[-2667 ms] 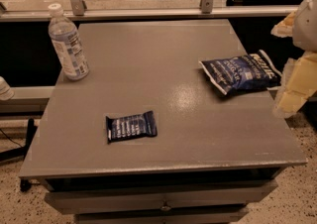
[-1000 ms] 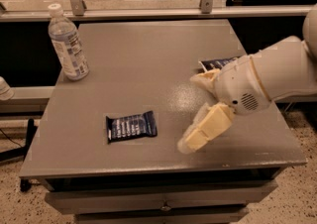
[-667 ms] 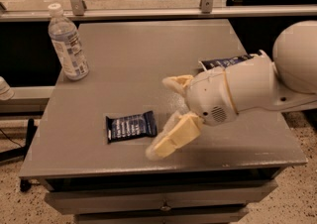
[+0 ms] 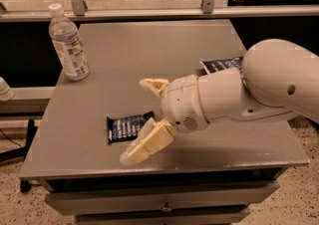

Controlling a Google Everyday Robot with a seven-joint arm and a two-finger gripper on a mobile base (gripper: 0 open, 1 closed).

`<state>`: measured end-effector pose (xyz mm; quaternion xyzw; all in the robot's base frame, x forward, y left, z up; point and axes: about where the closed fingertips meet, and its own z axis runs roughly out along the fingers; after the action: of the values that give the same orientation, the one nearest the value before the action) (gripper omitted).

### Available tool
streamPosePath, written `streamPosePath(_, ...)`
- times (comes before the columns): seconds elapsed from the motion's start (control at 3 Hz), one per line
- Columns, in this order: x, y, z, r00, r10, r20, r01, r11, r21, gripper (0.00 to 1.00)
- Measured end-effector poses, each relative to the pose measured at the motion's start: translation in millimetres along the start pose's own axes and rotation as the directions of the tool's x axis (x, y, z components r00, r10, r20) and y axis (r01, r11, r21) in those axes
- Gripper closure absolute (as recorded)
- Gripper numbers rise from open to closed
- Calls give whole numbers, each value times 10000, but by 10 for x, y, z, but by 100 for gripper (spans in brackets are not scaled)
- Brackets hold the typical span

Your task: Pick rxbar blueberry

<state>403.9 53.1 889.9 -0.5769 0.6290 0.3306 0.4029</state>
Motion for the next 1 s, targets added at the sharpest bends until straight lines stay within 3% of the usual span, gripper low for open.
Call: streamPosePath(1.0, 326, -280, 249, 9914, 89, -1303, -90, 10000, -5, 0)
